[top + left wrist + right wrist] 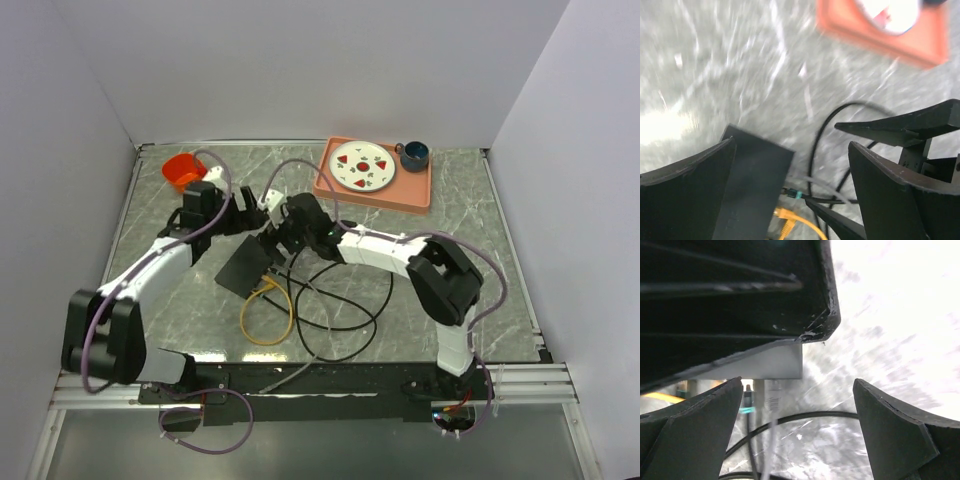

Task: Insert the plug into the switch port

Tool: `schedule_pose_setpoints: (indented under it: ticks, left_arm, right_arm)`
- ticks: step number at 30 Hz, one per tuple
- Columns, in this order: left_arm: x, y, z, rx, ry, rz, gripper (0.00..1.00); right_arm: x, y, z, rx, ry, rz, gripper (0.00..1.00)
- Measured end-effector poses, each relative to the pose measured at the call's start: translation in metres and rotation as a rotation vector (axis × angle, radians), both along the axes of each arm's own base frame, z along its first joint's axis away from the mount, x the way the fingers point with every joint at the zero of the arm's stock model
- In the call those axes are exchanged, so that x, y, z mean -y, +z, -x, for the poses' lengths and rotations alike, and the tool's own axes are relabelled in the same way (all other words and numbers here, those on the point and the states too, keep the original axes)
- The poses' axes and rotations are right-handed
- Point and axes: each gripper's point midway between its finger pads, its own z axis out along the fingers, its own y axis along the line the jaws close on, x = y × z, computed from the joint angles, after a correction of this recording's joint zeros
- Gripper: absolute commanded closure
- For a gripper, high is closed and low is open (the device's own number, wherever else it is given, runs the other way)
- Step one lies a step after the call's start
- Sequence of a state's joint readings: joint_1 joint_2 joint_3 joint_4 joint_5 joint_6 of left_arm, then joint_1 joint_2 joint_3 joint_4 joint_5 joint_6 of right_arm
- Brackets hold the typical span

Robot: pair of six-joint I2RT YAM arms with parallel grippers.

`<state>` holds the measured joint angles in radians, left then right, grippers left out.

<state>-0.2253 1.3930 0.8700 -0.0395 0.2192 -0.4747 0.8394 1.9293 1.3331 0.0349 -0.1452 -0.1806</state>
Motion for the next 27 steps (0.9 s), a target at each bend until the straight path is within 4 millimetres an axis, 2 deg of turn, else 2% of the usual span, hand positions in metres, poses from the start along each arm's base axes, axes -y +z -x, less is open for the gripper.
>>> schedule_pose_setpoints:
  ticks: [4, 5, 9, 13, 17, 22, 27]
  left_arm:
    - [-0.002, 0.067, 0.006, 0.166, -0.004, 0.013, 0.01]
    - [-0.004, 0.079, 0.01, 0.197, -0.003, 0.016, 0.01]
    - [-0.009, 0.134, 0.03, 0.348, -0.003, 0.043, 0.01]
    - [-0.014, 0.165, 0.051, 0.447, 0.004, 0.07, 0.03]
    - [-0.018, 0.168, 0.061, 0.462, 0.016, 0.073, 0.03]
    - [-0.022, 0.14, 0.062, 0.392, 0.043, 0.052, 0.03]
    - [-0.028, 0.116, 0.062, 0.337, 0.081, 0.033, 0.03]
  right_arm:
    - [0.003, 0.062, -0.003, 0.093, -0.023, -0.086, 0.01]
    - [0.006, 0.08, -0.002, 0.122, -0.029, -0.114, 0.01]
    - [0.03, 0.144, 0.01, 0.217, -0.07, -0.199, 0.01]
    - [0.061, 0.176, 0.03, 0.266, -0.106, -0.257, 0.01]
    - [0.098, 0.177, 0.054, 0.272, -0.163, -0.28, 0.01]
    - [0.15, 0.164, 0.075, 0.275, -0.261, -0.278, 0.0]
    - [0.201, 0.162, 0.081, 0.304, -0.386, -0.29, 0.0]
